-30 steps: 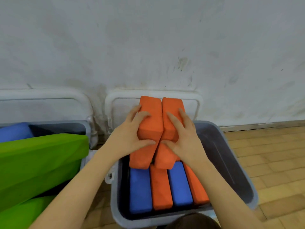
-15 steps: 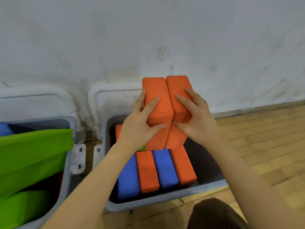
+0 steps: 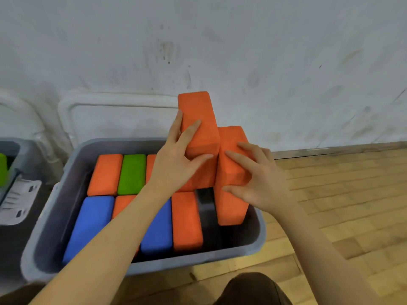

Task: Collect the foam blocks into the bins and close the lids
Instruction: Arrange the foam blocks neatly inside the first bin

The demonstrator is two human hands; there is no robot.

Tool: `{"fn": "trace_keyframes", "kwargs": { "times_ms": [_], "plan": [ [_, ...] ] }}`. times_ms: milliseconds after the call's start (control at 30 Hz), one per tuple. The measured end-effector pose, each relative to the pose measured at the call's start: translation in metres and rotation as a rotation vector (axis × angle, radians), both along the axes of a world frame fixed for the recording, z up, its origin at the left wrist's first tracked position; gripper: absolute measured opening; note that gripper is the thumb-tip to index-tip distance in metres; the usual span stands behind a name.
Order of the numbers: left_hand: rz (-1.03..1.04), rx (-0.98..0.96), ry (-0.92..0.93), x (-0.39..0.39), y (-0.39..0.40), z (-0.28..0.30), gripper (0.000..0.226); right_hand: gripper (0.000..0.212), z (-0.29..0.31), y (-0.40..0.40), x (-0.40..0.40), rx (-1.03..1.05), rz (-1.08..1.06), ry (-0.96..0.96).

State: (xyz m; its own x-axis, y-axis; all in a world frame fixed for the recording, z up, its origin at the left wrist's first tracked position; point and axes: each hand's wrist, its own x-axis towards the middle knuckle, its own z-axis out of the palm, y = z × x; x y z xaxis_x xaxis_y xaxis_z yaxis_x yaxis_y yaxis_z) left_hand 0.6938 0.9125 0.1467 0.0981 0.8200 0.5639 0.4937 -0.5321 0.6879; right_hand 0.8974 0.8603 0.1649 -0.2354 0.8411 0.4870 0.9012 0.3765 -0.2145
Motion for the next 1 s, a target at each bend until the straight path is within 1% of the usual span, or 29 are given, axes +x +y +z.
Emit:
{"fn": "trace_keyframes", "kwargs": {
  "times_ms": [100,233,367,433,533,600,700,800,867,933,967,1000],
  "plan": [
    [0.010,-0.020,0.013,0.008,-0.001,-0.007,0.076,0.075,-0.015,-0.006,0.006,0.023,0.009,0.050],
    [0.023,-0.010,0.028,0.004,0.001,-0.004,0.073,0.070,-0.022,-0.014,0.000,0.033,0.002,0.095],
    [0.032,0.097,-0.009,-0.006,0.008,0.000,0.070,0.069,-0.028,-0.023,-0.012,0.035,0.033,0.082],
    [-0.012,0.124,0.037,-0.010,0.014,0.002,0.069,0.069,-0.033,-0.023,-0.013,0.023,0.044,0.078],
    [-0.068,0.128,0.161,-0.011,0.021,-0.003,0.071,0.069,-0.048,-0.023,-0.007,-0.033,0.057,0.059],
    [-0.077,0.130,0.201,-0.010,0.022,-0.007,0.072,0.067,-0.064,-0.025,-0.003,-0.077,0.070,0.005],
    [-0.066,0.118,0.182,-0.002,0.021,-0.004,0.071,0.063,-0.085,-0.028,0.001,-0.157,0.119,-0.041],
    [-0.094,0.127,0.169,0.011,0.019,0.001,0.071,0.061,-0.085,-0.023,0.003,-0.245,0.147,-0.065],
    [-0.101,0.132,0.179,0.018,0.017,-0.002,0.069,0.063,-0.081,-0.022,0.003,-0.211,0.102,0.031],
    [-0.087,0.135,0.143,0.022,0.013,-0.008,0.069,0.061,-0.074,-0.017,0.003,-0.144,-0.005,0.211],
    [-0.081,0.131,0.122,0.023,0.012,-0.011,0.069,0.063,-0.070,-0.013,0.001,-0.142,-0.042,0.299],
    [-0.082,0.126,0.112,0.024,0.011,-0.013,0.070,0.070,-0.065,-0.007,0.000,-0.151,-0.054,0.369]
  ]
}}
